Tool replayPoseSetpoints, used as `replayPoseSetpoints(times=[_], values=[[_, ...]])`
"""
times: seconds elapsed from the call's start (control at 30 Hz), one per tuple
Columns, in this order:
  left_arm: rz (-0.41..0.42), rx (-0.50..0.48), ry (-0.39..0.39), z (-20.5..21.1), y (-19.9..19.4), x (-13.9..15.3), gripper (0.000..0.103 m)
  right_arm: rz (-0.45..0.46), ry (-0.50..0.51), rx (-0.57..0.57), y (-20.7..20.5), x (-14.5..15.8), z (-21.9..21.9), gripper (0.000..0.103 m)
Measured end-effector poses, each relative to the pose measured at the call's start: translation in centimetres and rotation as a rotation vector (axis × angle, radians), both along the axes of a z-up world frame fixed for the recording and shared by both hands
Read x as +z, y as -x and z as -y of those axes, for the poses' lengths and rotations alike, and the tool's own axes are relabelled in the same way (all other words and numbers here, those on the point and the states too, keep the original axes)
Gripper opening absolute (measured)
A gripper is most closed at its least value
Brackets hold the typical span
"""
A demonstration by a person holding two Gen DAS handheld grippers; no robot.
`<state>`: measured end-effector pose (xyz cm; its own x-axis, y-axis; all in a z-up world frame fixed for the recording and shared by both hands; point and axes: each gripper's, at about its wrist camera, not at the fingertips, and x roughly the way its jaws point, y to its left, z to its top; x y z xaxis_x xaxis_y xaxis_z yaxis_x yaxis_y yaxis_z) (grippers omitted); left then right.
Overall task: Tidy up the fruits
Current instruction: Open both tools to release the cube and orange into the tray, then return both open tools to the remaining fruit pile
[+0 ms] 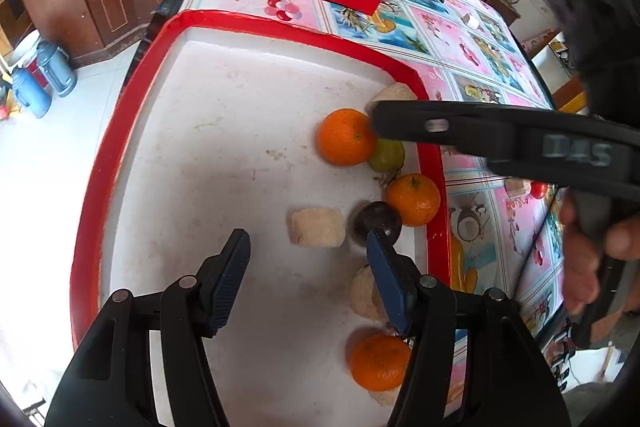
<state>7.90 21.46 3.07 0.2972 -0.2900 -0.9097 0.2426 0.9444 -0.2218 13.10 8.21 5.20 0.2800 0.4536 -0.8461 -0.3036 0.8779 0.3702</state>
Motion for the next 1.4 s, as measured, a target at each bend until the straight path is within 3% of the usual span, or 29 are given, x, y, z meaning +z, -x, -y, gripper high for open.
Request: replayPoseSetpoints(times=[0.17, 0.27, 0.57, 0.87, 1.4], values=[[0.012, 0.022, -0.041, 0.2, 0.8, 0.9, 0.06, 0.029, -0.038, -0.045, 2.3, 1.7, 3.0, 0.058], [0.021, 0.035, -0.061, 0.6, 1.2, 1.5, 0.067, 0.051, -0.025, -0.061, 4.3, 2.3, 4.7, 0.063], [0.064, 0.024, -0.09, 2.8, 2.5, 3.7, 0.069, 0.047, 0.023, -0.107, 9.1, 1.4, 9.4, 0.074], [0.101, -0.061, -0.085, 7.7, 2.6, 5.1, 0.069, 0.02, 0.033, -0.23, 12.0, 0.5, 15.8, 0.075], [0.081, -0.223, -0.093, 15.7, 3.2, 4.1, 0.069, 0.027, 0.051, -0.37, 14.3, 0.6, 22.6, 0.076]])
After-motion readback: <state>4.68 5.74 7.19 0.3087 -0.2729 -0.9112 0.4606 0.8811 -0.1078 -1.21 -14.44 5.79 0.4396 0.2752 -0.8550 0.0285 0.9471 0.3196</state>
